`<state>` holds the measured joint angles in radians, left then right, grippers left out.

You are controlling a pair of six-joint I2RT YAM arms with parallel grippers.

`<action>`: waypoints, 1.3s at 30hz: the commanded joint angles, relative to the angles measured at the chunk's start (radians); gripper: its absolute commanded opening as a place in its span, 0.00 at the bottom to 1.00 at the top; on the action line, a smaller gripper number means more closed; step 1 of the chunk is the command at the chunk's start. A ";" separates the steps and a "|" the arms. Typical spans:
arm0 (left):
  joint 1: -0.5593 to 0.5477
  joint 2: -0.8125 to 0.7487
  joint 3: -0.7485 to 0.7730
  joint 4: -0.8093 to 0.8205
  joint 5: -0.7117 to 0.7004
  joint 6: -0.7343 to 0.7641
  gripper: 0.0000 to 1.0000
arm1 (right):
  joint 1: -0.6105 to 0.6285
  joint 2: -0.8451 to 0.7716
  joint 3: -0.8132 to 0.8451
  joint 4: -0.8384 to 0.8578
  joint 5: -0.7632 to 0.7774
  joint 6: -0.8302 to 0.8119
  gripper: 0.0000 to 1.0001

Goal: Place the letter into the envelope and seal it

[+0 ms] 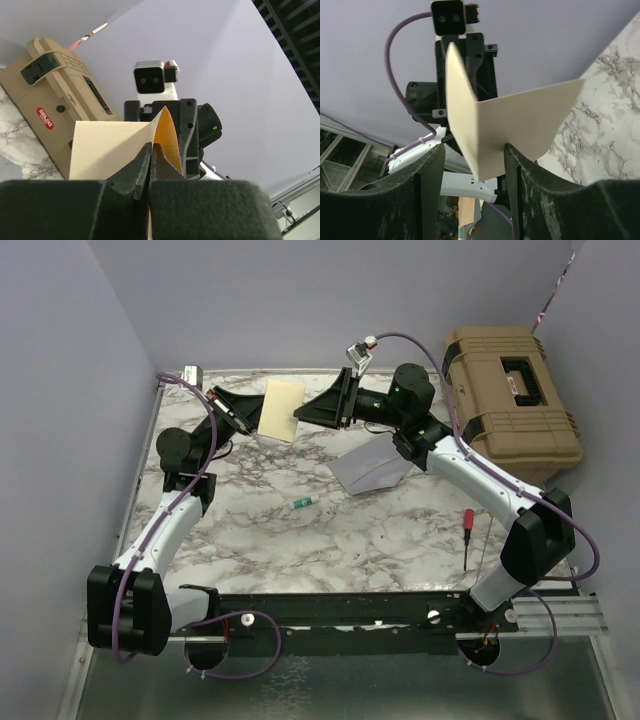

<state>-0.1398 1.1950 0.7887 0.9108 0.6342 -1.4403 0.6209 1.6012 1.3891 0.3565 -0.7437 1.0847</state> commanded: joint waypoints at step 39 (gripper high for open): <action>-0.004 -0.044 0.042 -0.013 0.086 0.127 0.00 | 0.029 0.054 0.146 -0.160 -0.031 -0.050 0.10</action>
<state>-0.1398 1.1687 0.7929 0.9058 0.6785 -1.3514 0.6426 1.6684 1.5391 0.1974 -0.7898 1.0409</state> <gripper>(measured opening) 0.003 0.145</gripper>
